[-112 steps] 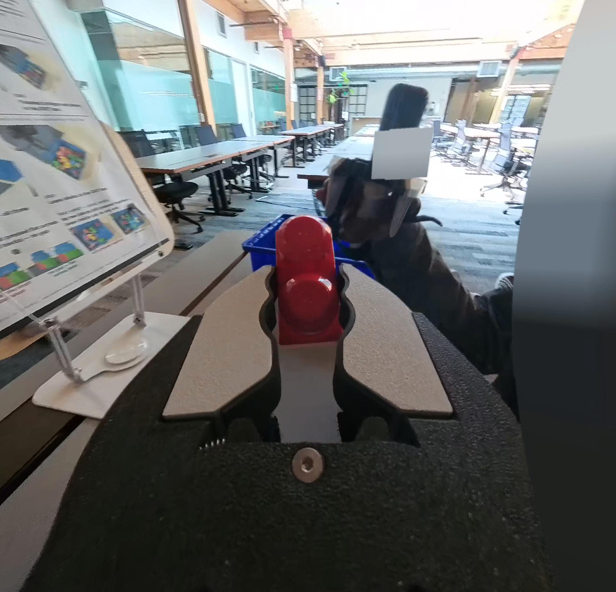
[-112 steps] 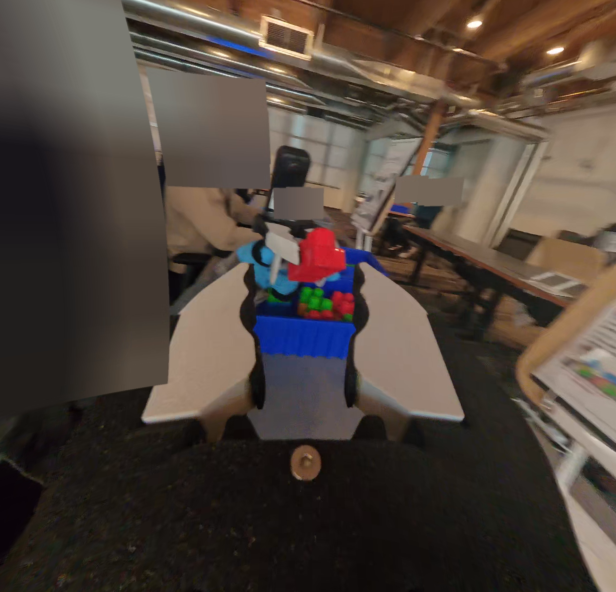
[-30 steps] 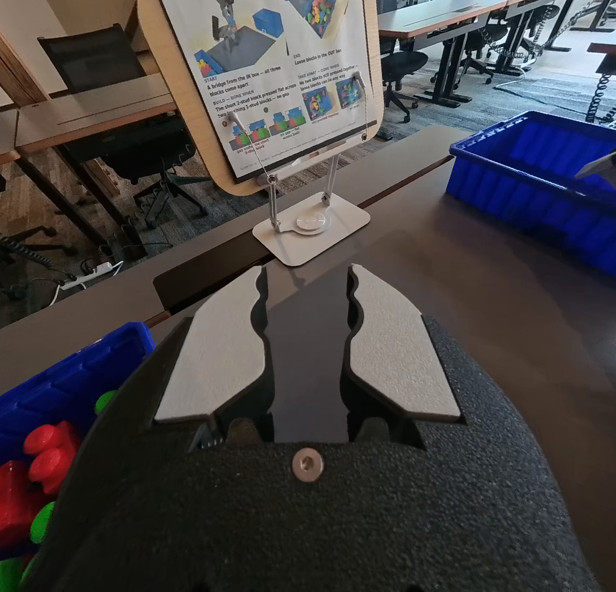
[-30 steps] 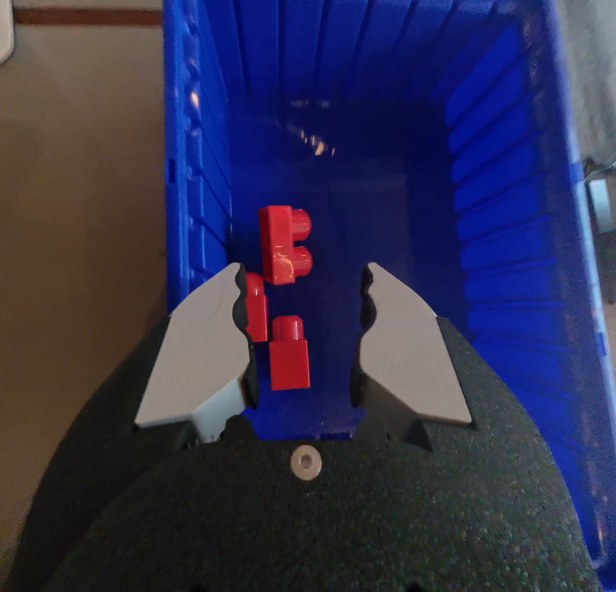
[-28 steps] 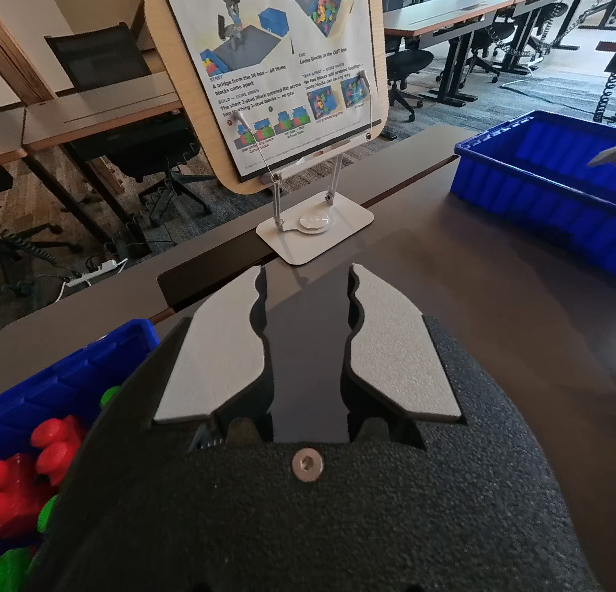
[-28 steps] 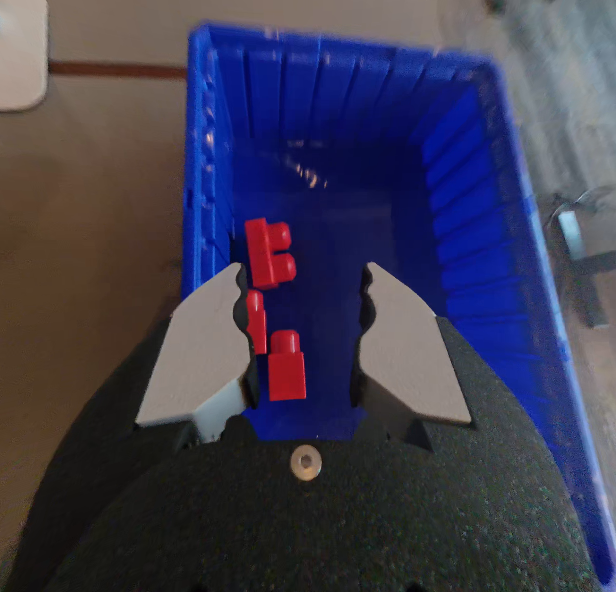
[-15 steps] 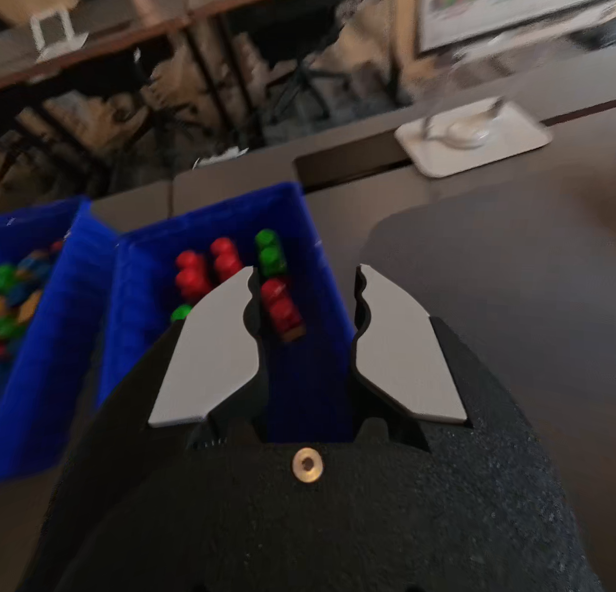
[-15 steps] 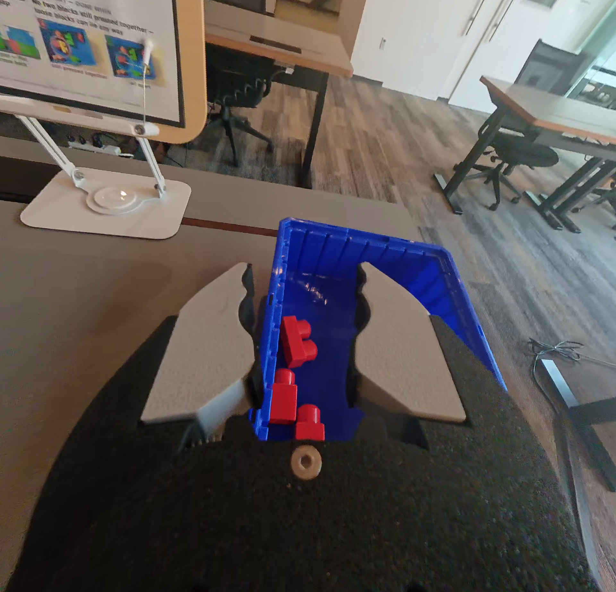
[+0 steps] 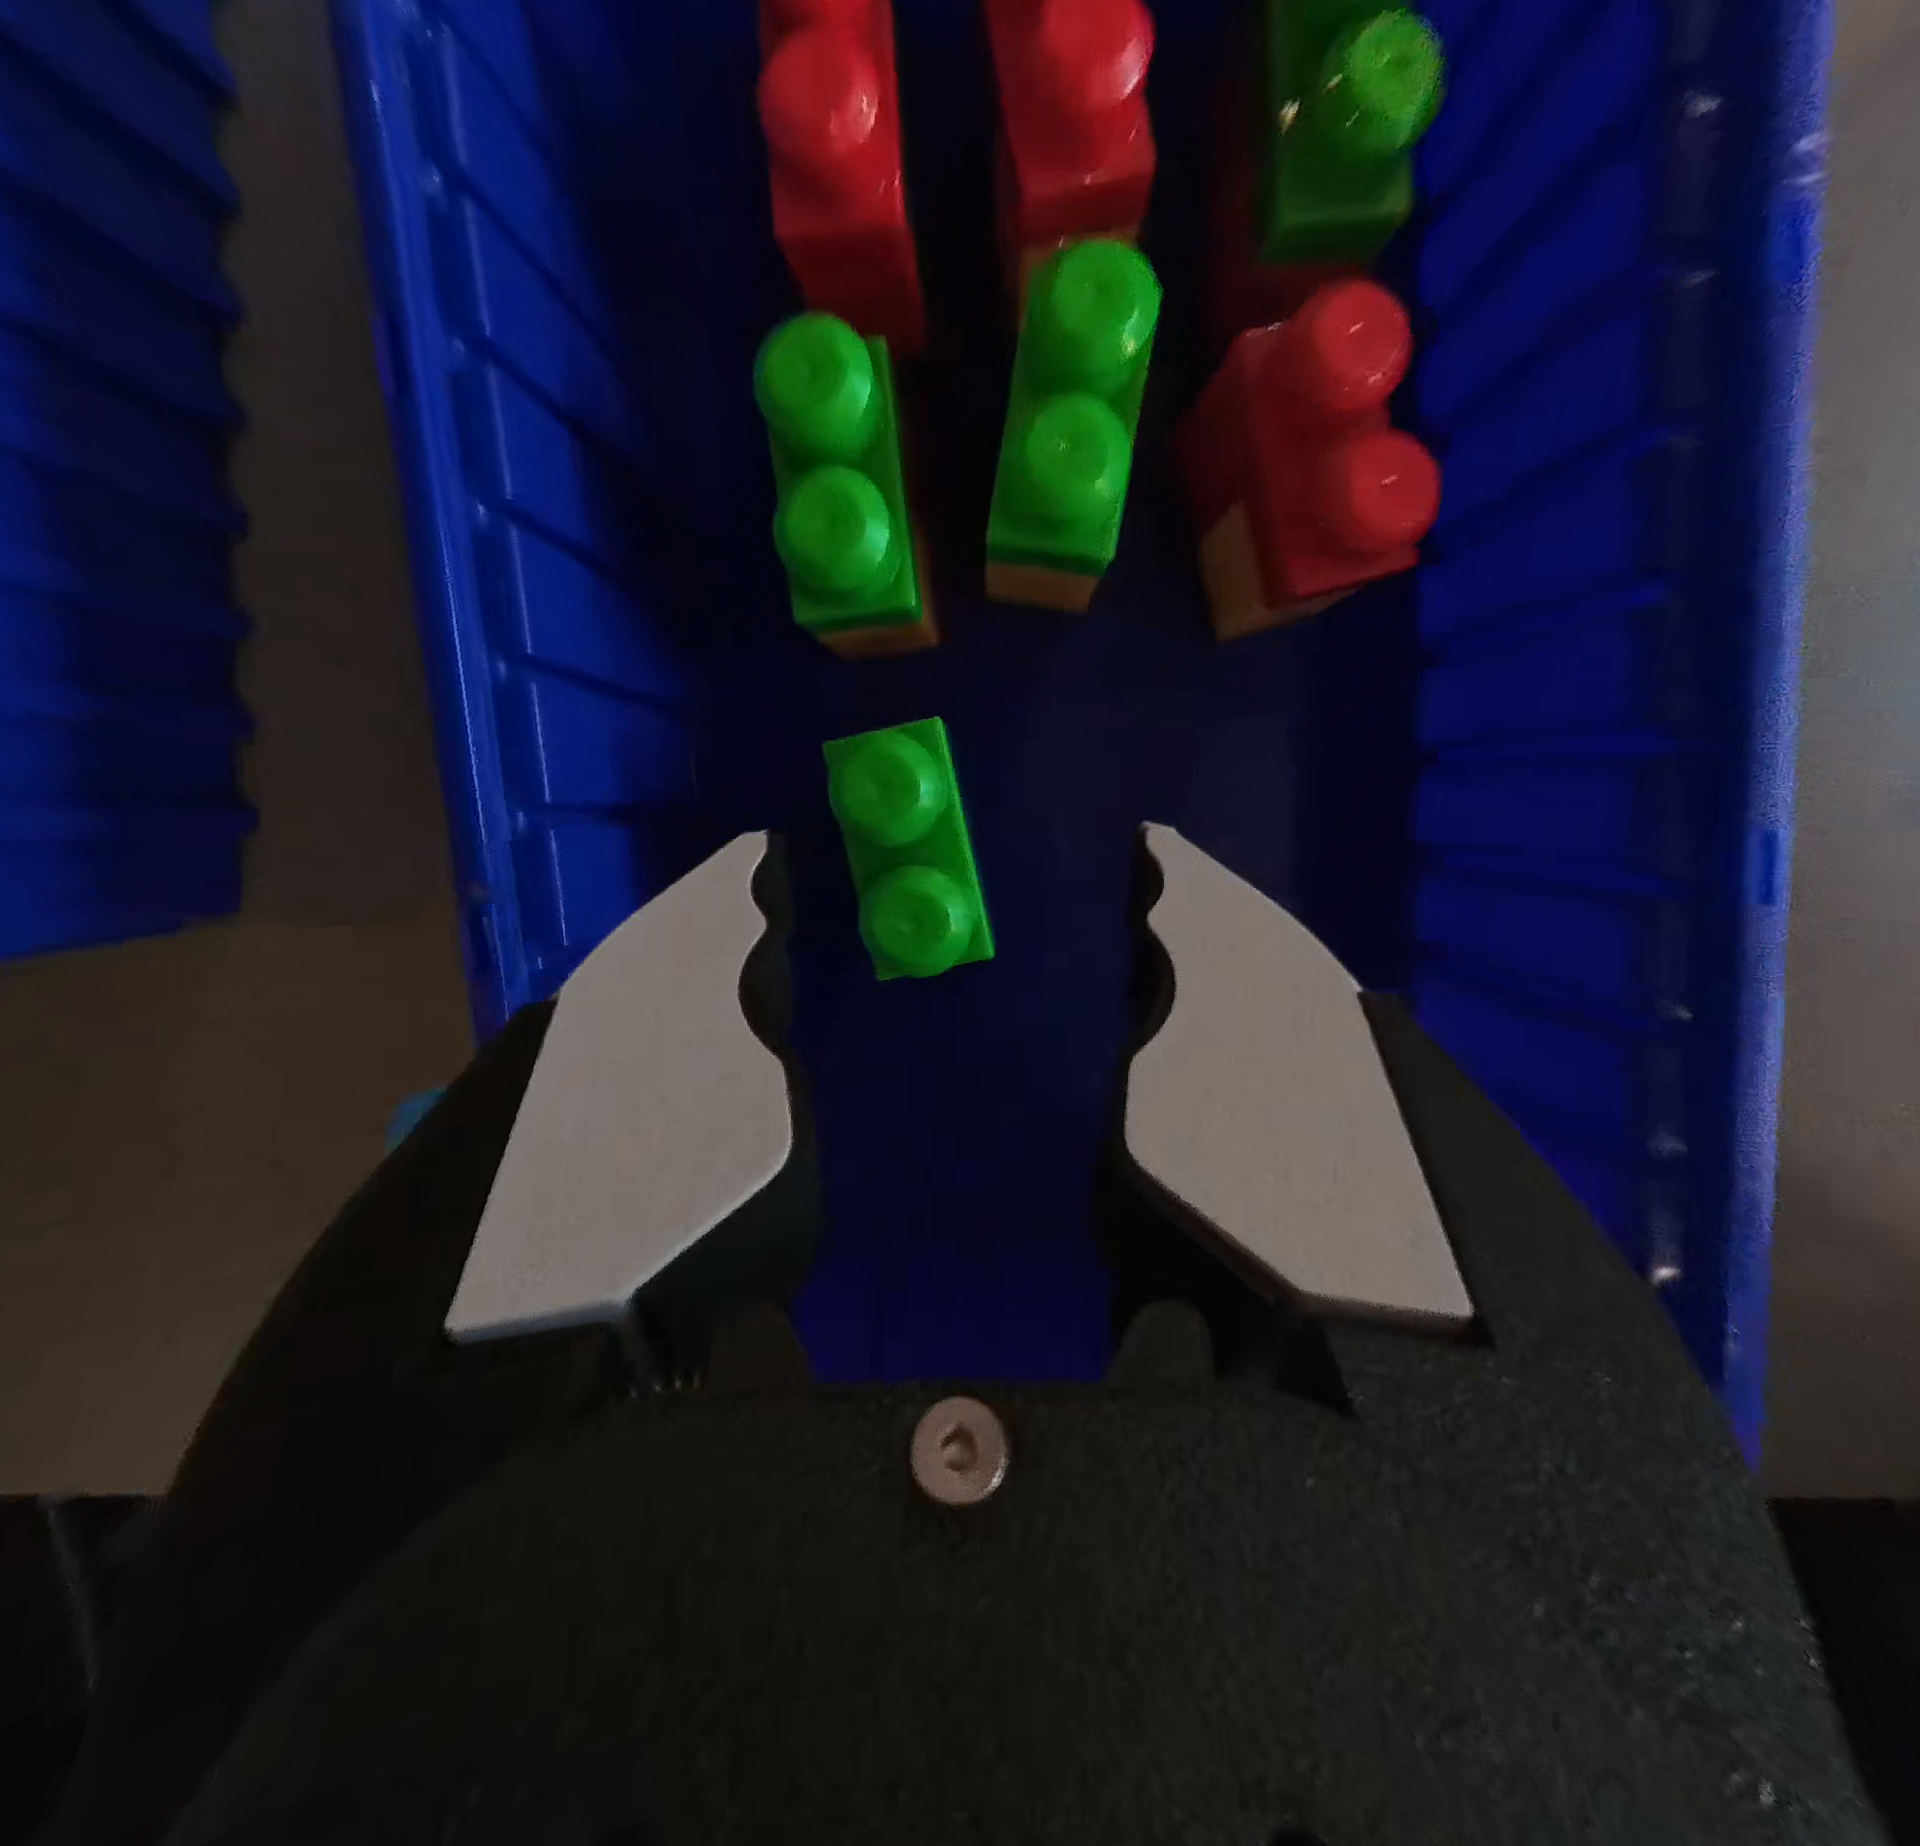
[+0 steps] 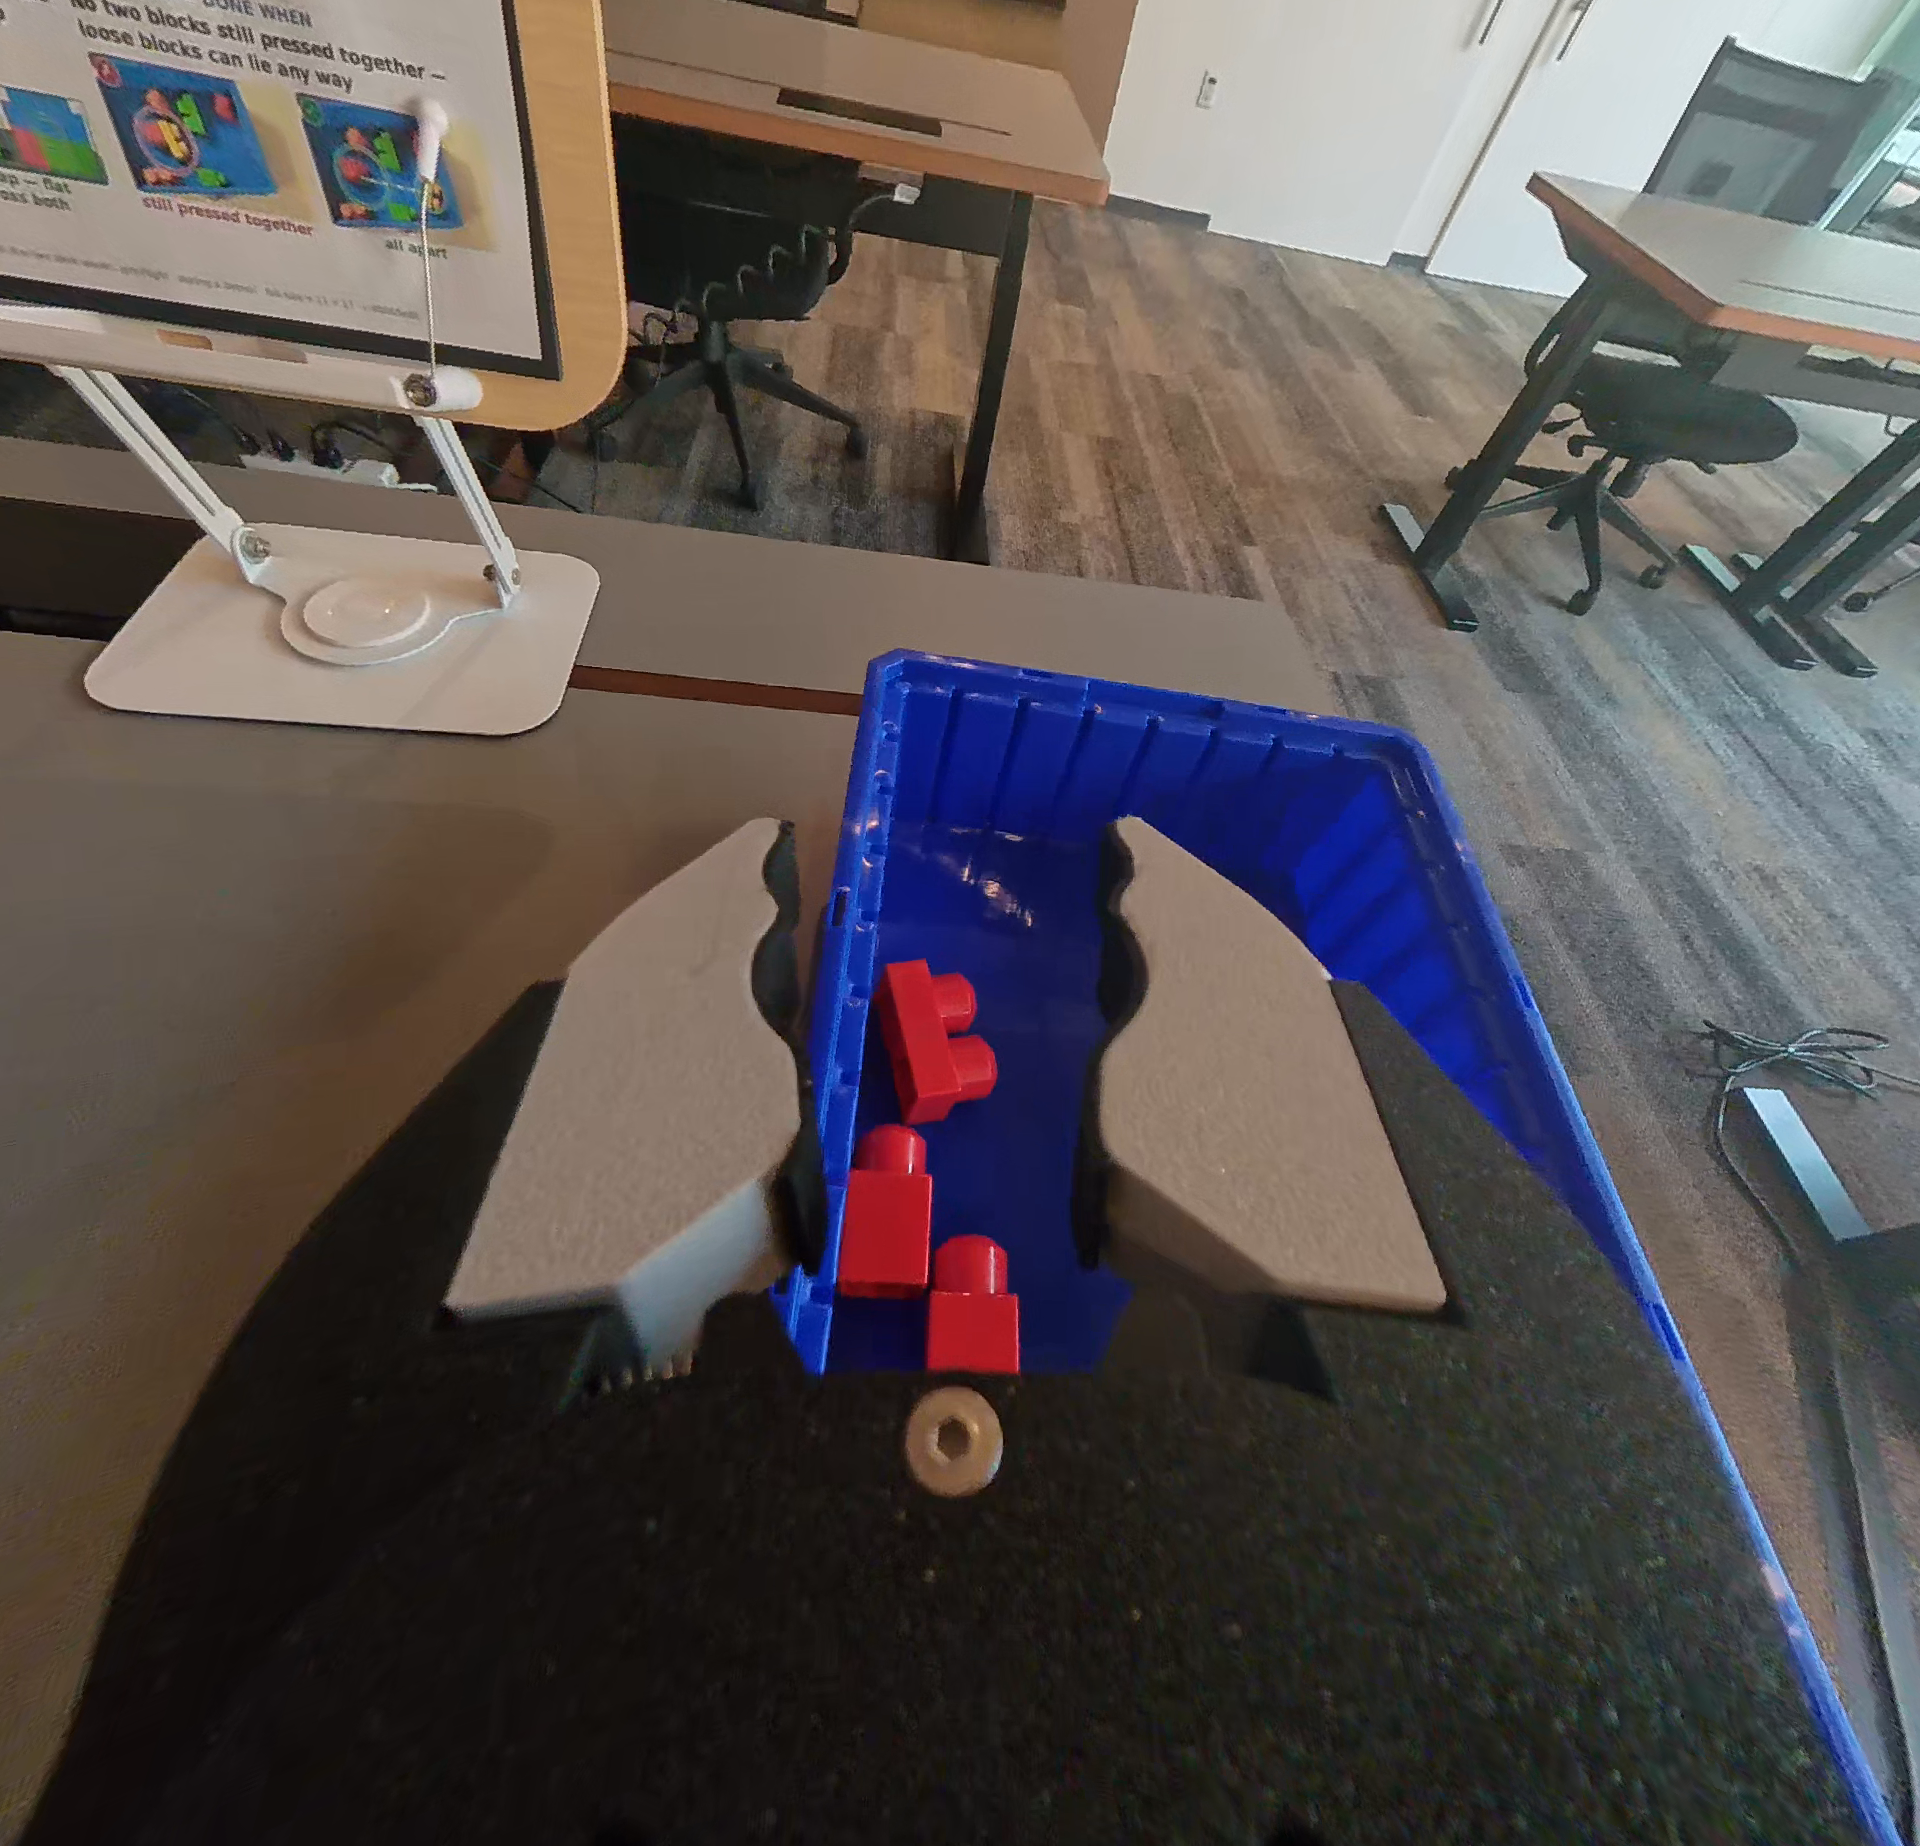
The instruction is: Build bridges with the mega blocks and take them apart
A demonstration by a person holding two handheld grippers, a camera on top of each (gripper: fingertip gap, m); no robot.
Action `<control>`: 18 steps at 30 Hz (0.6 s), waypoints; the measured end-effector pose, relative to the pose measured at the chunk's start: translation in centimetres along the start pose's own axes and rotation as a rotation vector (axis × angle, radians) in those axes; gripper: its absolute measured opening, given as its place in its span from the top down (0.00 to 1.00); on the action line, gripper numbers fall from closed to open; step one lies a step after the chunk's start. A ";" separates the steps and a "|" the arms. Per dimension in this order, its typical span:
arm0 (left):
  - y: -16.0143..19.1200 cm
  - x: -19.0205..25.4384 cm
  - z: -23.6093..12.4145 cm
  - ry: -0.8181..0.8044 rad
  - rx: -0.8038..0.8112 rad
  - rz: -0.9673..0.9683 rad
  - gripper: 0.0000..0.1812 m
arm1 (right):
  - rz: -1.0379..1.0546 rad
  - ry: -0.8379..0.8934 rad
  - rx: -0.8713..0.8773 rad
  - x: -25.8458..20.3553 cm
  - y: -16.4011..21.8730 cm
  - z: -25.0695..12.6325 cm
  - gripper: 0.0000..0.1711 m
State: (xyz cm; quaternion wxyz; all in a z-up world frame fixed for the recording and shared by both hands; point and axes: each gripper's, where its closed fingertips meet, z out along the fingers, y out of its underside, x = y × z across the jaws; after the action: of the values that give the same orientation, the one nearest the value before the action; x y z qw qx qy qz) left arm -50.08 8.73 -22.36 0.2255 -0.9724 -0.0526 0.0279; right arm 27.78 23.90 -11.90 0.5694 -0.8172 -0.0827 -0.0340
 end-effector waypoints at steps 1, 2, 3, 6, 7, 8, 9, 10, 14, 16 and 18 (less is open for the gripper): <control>0.1 -0.3 0.6 -0.012 -0.020 -0.003 0.66 | 0.004 0.002 -0.001 0.2 0.1 0.0 0.68; 0.3 -0.6 1.2 -0.025 -0.042 -0.009 0.66 | 0.009 0.004 -0.003 0.3 0.2 -0.1 0.68; 0.6 -0.9 1.7 -0.037 -0.068 -0.015 0.66 | 0.013 0.006 -0.005 0.5 0.3 -0.1 0.68; 1.9 -1.4 3.4 -0.052 -0.161 -0.016 0.65 | 0.023 0.007 -0.015 0.8 0.7 0.0 0.68; 2.2 -1.3 4.0 -0.046 -0.181 -0.014 0.65 | 0.025 0.007 -0.019 0.9 0.8 0.0 0.69; 2.6 -1.3 4.6 -0.037 -0.197 -0.014 0.65 | 0.027 0.008 -0.022 1.0 0.9 0.1 0.68; 2.9 -1.3 5.1 -0.030 -0.215 -0.014 0.66 | 0.030 0.009 -0.023 1.1 1.0 0.1 0.69; 3.3 -1.2 5.6 -0.021 -0.230 -0.011 0.66 | 0.032 0.008 -0.024 1.1 1.0 0.1 0.69; 3.9 -0.6 6.8 0.029 -0.235 -0.009 0.70 | 0.036 0.015 -0.012 1.3 0.9 0.1 0.69; 4.0 -0.7 7.2 0.030 -0.235 -0.018 0.71 | 0.037 0.016 -0.003 1.3 0.7 0.0 0.69; 4.0 -0.8 7.4 0.035 -0.233 -0.020 0.74 | 0.035 0.018 -0.001 1.3 0.6 0.0 0.69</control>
State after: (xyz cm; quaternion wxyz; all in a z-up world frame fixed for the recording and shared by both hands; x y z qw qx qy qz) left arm -51.04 8.25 -30.72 0.1120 -0.9918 -0.0614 0.0025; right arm 29.16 23.79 -12.29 0.5702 -0.8185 -0.0634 -0.0314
